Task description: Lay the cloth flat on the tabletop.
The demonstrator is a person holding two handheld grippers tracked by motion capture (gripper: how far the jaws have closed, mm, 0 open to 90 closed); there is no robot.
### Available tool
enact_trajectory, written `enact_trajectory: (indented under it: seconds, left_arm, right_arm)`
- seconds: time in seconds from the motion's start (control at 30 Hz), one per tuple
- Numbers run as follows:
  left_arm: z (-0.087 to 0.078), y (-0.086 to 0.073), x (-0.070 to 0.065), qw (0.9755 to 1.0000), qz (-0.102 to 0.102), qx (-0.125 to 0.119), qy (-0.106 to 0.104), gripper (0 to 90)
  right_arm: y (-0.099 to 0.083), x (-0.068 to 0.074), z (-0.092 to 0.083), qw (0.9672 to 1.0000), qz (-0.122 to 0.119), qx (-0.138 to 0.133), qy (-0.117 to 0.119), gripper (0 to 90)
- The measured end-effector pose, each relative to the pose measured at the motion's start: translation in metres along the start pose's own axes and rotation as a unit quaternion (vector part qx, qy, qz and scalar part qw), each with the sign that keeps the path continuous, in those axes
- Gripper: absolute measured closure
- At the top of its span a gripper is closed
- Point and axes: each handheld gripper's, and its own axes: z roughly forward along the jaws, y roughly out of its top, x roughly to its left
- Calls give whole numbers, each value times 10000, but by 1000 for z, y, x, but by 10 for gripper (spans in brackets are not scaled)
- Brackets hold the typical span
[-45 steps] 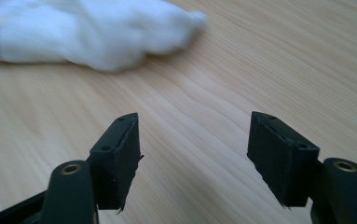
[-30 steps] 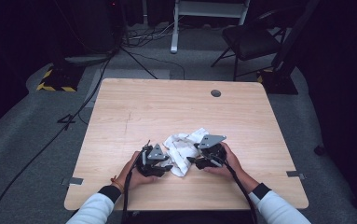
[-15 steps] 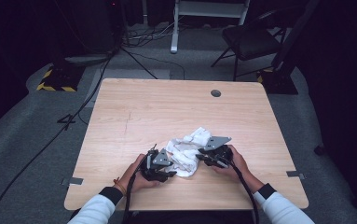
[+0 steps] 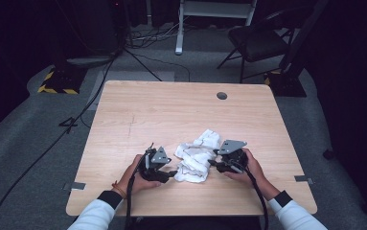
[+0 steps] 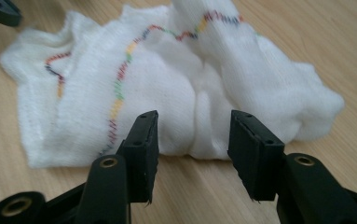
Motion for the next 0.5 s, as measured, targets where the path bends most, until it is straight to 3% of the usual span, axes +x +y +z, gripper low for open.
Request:
enact_trajectory:
  seconds: [0.13,0.27,0.33,0.5]
  left_arm:
    - [1,1,0,10000,-13,-16,6,468]
    - [5,4,1,10000,-26,-22,-64,471]
    - [9,7,1,9999,52,26,-124,475]
    - [17,12,3,9997,22,96,-226,518]
  right_arm:
    - [13,11,-3,9995,-145,-246,119,547]
    - [29,26,3,9982,-447,-282,273,590]
    - [35,31,11,9978,-536,-207,316,605]
    - [44,35,30,9976,-529,-60,431,610]
